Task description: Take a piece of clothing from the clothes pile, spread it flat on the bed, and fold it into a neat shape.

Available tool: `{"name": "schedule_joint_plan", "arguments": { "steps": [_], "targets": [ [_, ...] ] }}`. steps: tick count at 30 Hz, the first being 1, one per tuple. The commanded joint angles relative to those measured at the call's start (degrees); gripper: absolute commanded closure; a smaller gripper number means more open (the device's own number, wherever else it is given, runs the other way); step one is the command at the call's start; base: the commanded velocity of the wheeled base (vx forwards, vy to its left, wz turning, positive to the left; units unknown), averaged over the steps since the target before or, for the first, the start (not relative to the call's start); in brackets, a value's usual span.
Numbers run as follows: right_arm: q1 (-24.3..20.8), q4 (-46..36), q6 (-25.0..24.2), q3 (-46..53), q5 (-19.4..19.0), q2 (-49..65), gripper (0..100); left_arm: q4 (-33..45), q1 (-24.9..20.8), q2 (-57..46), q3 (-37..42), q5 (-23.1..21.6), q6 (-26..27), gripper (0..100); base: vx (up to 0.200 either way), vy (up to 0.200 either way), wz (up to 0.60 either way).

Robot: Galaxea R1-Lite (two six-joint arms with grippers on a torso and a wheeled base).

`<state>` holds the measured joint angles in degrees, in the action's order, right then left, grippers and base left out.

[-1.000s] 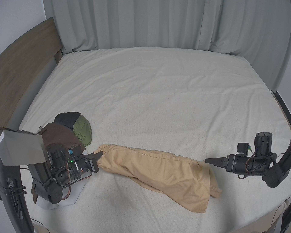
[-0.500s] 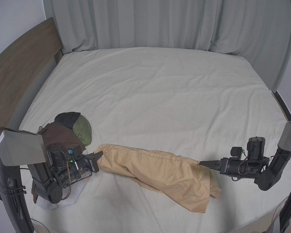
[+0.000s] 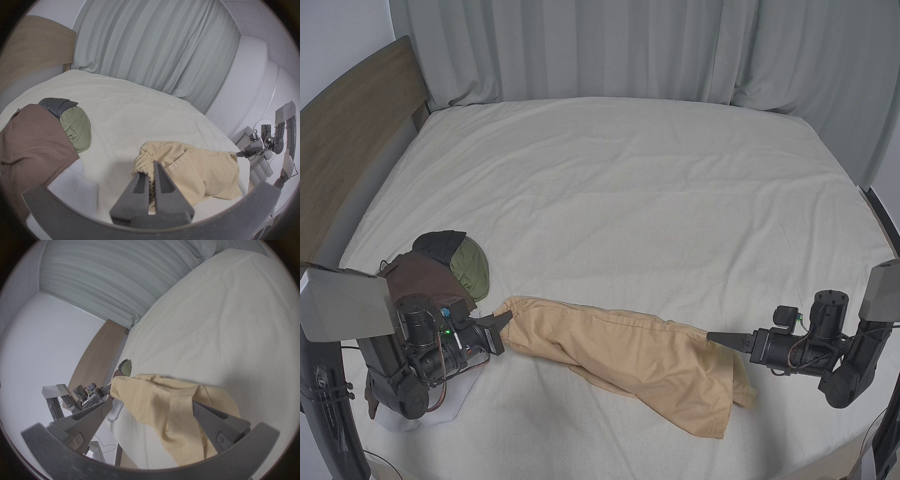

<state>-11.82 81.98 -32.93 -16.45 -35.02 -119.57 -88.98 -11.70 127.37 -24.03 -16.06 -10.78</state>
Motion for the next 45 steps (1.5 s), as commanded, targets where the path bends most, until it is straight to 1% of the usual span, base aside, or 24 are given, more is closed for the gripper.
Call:
{"name": "schedule_joint_plan", "arguments": {
  "steps": [1,3,4,10,16,18,19,27,30,32,34,36,38,39,40,43,45],
  "targets": [
    [-0.04,3.10,0.06,3.35,-2.07,-0.05,0,-0.05,-0.07,0.07,0.03,-0.03,-0.03,100,0.000,0.000,0.00],
    [-0.04,4.59,-0.12,4.05,-3.65,-0.32,0,-0.05,-0.07,0.25,-0.05,-0.03,-0.03,100,0.000,0.000,0.00],
    [-0.13,5.29,-0.12,4.14,-3.82,-0.41,0,-0.05,-0.07,0.34,-0.05,-0.03,-0.03,100,0.000,0.000,0.00],
    [-0.13,6.17,0.06,4.05,-4.00,-0.76,0,-0.05,-0.07,0.43,-0.14,-0.03,-0.03,100,0.000,0.000,0.00],
    [-0.30,6.26,0.50,1.77,-3.56,-6.29,0,-0.05,-0.16,0.34,-0.14,-0.03,-0.03,100,0.000,0.000,0.00],
    [-0.39,6.26,0.41,1.42,-3.65,-6.56,0,-0.05,-0.16,0.25,-0.14,-0.03,-0.03,100,0.000,0.000,0.00],
    [-0.39,6.26,0.41,1.33,-3.65,-6.47,100,-0.05,-0.16,0.25,-0.14,-0.03,-0.03,100,0.000,0.000,0.00],
    [0.31,6.35,0.41,0.98,-3.91,-4.80,100,-0.05,-0.07,0.43,-0.23,-0.03,-0.12,100,0.000,0.000,0.00],
    [1.45,6.35,0.50,1.86,-4.53,-3.31,100,-0.05,0.10,0.43,-0.41,-0.03,-0.12,100,0.000,0.000,0.00],
    [2.68,6.26,0.50,3.00,-6.64,-1.28,100,-0.05,0.19,0.43,-0.67,-0.03,-0.12,100,0.000,0.000,0.00],
    [4.53,6.26,0.50,4.93,-10.94,1.18,100,-0.05,0.63,0.51,-0.76,-0.03,-0.12,100,0.000,0.000,0.00],
    [6.99,6.26,0.58,6.95,-16.22,3.37,100,-0.05,1.16,0.69,-1.02,-0.03,-0.12,100,0.000,0.000,0.00],
    [8.84,6.26,0.76,8.01,-19.82,4.43,100,-0.05,1.33,1.30,-1.37,-0.12,-0.12,100,0.000,0.000,0.00],
    [9.54,6.26,0.85,8.18,-20.87,4.52,100,-0.05,1.33,1.39,-1.46,-0.03,-0.12,100,0.000,0.000,0.00],
    [9.72,6.26,0.93,8.18,-21.05,4.52,100,-0.05,1.33,1.39,-1.37,-0.03,-0.12,100,0.000,0.000,0.00],
    [10.77,6.26,3.04,8.18,-21.23,3.81,100,-0.05,1.33,1.30,-1.37,-0.03,-0.12,100,0.000,0.000,0.00],
    [10.59,6.26,4.10,8.18,-21.05,3.11,100,-0.05,1.33,1.22,-1.37,-0.03,-0.12,100,0.000,0.000,0.00]
  ]
}}
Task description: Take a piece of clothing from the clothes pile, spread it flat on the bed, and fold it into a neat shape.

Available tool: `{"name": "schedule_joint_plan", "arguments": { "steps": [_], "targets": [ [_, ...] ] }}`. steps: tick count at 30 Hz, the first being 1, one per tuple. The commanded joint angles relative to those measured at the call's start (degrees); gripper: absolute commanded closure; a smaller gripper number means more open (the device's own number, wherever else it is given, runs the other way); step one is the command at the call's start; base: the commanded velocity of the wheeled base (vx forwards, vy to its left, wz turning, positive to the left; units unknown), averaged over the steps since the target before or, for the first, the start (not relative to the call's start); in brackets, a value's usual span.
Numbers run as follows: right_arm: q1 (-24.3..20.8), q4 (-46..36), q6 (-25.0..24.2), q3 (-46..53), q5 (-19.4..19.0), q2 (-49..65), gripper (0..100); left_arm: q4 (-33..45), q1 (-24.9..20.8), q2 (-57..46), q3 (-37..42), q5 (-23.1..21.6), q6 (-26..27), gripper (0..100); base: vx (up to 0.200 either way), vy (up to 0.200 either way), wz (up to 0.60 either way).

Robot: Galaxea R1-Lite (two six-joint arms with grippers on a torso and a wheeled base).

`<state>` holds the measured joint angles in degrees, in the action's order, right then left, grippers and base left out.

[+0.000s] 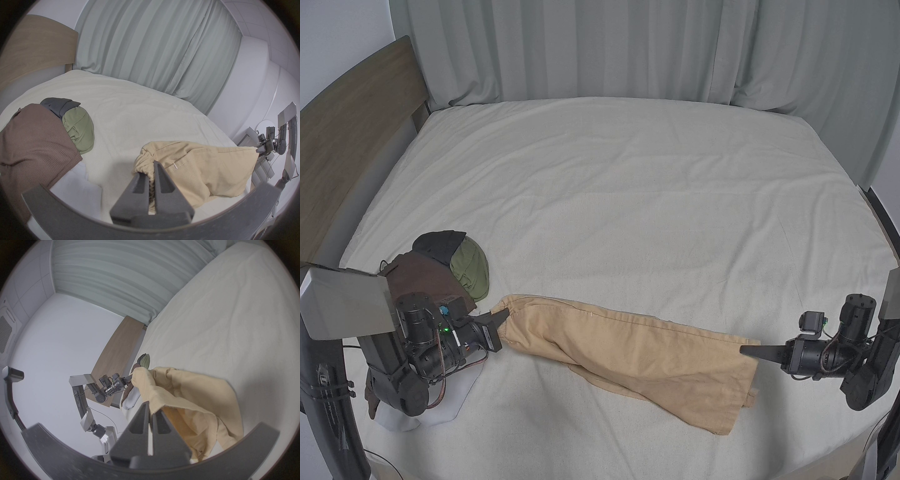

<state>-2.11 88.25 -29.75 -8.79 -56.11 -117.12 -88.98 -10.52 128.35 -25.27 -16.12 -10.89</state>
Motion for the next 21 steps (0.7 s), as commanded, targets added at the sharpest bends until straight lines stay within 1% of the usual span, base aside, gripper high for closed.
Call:
{"name": "schedule_joint_plan", "arguments": {
  "steps": [1,7,12,13,16,19,20,21],
  "targets": [
    [0.53,-0.01,1.09,0.35,0.13,0.22,100,-0.05,0.06,0.23,-0.13,0.03,-0.01,100,0.000,0.000,0.00],
    [0.00,-0.01,1.88,-0.44,0.21,-1.71,100,-0.05,-0.11,0.05,-0.04,0.03,-0.01,100,0.000,0.000,0.00],
    [-1.32,-0.01,1.80,-1.23,0.30,-1.80,100,-0.05,-0.38,-0.30,0.13,0.03,-0.01,100,0.000,0.000,0.00],
    [-1.76,0.08,1.80,-1.85,0.39,-1.80,0,-0.05,-0.47,-0.39,0.13,0.03,-0.01,100,0.000,0.000,0.00],
    [-3.34,-0.01,1.71,-2.99,0.39,-2.15,0,-0.05,-0.55,-0.39,0.22,0.03,-0.01,100,0.000,0.000,0.00],
    [-4.22,-0.01,1.71,-3.69,1.45,-3.03,0,-0.05,-0.55,-0.39,0.22,0.03,-0.01,100,0.000,0.000,0.00],
    [-5.71,0.08,1.71,-4.48,4.87,-4.70,0,-0.05,-0.55,-0.39,0.22,0.03,-0.01,100,0.000,0.000,0.00],
    [-6.50,0.08,1.62,-5.01,6.63,-5.58,0,-0.05,-0.55,-0.39,0.22,0.03,-0.01,100,0.000,0.000,0.00]
  ]
}}
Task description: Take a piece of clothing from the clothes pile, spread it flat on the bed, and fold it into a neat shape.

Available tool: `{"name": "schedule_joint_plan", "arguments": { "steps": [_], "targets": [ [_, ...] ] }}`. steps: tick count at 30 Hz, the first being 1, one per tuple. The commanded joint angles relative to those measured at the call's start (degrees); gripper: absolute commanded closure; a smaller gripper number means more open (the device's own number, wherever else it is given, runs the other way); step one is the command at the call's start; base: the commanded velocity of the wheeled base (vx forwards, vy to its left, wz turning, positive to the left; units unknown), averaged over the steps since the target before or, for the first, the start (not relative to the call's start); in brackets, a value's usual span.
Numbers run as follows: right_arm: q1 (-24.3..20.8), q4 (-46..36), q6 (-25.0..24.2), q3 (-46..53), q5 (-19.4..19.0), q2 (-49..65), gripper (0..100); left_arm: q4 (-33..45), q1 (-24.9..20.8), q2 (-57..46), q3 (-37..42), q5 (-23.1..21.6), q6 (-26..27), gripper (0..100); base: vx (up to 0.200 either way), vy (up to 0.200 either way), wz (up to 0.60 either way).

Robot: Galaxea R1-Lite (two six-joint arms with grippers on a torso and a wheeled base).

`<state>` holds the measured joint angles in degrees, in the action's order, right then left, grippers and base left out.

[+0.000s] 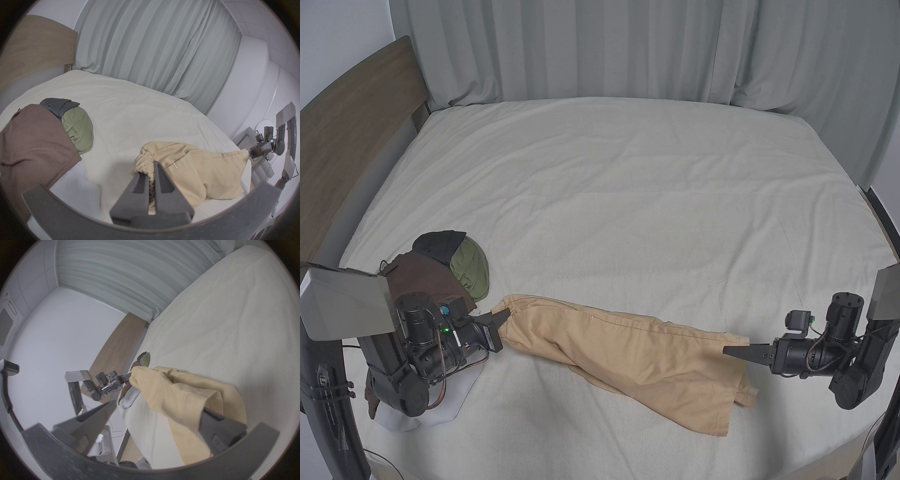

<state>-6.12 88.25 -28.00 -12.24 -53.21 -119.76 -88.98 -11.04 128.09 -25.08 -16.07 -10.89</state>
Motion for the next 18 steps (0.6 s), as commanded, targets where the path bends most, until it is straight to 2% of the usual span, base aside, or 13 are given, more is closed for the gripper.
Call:
{"name": "schedule_joint_plan", "arguments": {
  "steps": [1,18],
  "targets": [
    [-3.02,0.08,-0.12,-2.00,4.87,-3.73,0,-0.05,-0.03,-0.12,-0.06,-0.02,-0.01,100,0.000,0.000,0.00],
    [-3.46,0.08,-0.56,-5.25,5.93,-2.67,0,-0.05,-0.03,-0.03,0.03,-0.02,-0.01,100,0.000,0.000,0.00]
  ]
}}
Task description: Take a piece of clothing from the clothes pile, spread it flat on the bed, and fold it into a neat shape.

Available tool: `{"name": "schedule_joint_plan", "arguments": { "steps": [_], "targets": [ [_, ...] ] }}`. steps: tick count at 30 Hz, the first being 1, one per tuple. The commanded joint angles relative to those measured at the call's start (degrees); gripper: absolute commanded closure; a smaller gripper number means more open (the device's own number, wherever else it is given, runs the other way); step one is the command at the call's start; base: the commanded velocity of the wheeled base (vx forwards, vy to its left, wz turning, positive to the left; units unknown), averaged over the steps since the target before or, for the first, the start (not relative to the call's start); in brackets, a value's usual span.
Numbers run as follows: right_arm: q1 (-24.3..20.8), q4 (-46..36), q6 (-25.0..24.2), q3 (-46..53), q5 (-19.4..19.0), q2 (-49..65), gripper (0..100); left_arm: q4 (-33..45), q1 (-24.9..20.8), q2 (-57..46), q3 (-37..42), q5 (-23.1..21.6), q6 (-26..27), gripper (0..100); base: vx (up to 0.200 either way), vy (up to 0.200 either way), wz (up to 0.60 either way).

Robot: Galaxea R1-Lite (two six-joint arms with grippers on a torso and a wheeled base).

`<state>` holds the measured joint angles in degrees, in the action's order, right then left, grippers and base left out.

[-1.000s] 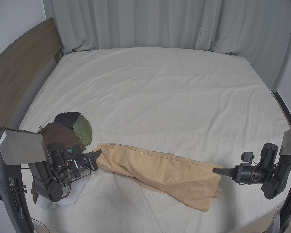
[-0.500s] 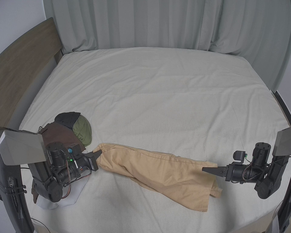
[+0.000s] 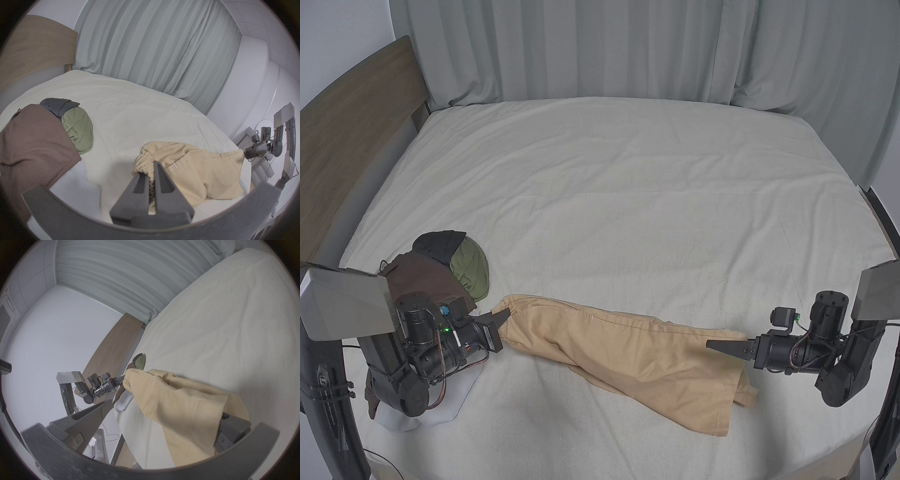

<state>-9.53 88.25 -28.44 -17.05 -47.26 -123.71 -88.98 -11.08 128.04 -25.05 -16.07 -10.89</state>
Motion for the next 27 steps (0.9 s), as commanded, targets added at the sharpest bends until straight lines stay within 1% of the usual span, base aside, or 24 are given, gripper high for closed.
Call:
{"name": "schedule_joint_plan", "arguments": {
  "steps": [1,7,9,10,27],
  "targets": [
    [-0.05,0.08,-0.12,-0.44,-0.02,1.54,0,-0.05,0.01,0.02,0.00,-0.02,-0.01,100,0.000,0.000,0.00],
    [-0.49,0.08,-0.21,-0.44,0.15,1.72,0,-0.05,0.01,0.02,0.00,-0.02,-0.01,100,0.000,0.000,0.00],
    [-0.66,0.08,-0.30,-0.44,0.77,1.72,0,-0.05,0.01,0.02,0.00,-0.02,-0.01,100,0.000,0.000,0.00],
    [-0.84,0.08,-0.30,-0.44,1.30,1.72,100,-0.05,0.01,0.02,0.00,-0.02,-0.01,100,0.000,0.000,0.00],
    [-0.93,0.08,-0.04,-0.44,1.56,2.51,100,-0.05,0.01,-0.51,-0.44,-0.02,-0.10,100,0.000,0.000,0.00]
  ]
}}
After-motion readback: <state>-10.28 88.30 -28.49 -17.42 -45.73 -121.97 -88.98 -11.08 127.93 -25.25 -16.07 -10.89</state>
